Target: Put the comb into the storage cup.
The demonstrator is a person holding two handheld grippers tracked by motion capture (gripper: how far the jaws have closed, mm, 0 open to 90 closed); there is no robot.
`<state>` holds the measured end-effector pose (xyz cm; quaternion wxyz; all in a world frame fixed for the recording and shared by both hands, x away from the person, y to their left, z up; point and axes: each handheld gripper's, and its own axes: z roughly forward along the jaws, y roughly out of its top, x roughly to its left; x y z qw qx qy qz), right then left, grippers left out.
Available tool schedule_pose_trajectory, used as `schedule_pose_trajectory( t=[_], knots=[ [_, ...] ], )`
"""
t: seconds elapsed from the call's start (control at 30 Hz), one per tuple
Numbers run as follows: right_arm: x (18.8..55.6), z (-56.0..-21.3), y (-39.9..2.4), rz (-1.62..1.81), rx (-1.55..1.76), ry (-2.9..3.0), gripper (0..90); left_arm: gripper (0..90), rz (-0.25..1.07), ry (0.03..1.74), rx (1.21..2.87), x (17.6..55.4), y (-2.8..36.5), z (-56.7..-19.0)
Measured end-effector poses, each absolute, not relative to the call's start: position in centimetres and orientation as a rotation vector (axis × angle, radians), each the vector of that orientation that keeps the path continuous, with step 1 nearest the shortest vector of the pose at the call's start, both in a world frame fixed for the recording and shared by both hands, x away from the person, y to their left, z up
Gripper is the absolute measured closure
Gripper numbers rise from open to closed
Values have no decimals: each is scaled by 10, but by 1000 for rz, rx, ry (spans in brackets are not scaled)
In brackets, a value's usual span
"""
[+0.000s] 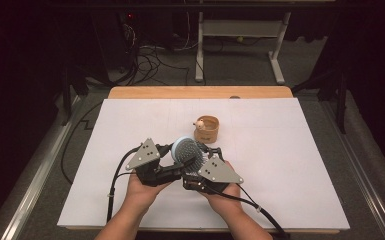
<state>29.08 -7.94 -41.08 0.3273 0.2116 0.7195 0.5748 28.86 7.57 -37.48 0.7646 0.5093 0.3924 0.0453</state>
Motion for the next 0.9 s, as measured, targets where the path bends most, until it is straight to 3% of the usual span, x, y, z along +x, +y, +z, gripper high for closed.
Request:
schedule_pose_trajectory(
  t=[0.9],
  knots=[
    [288, -410, -75, 1481, 562, 1845, 202, 527, 126, 876, 1095, 286, 74, -369]
  ],
)
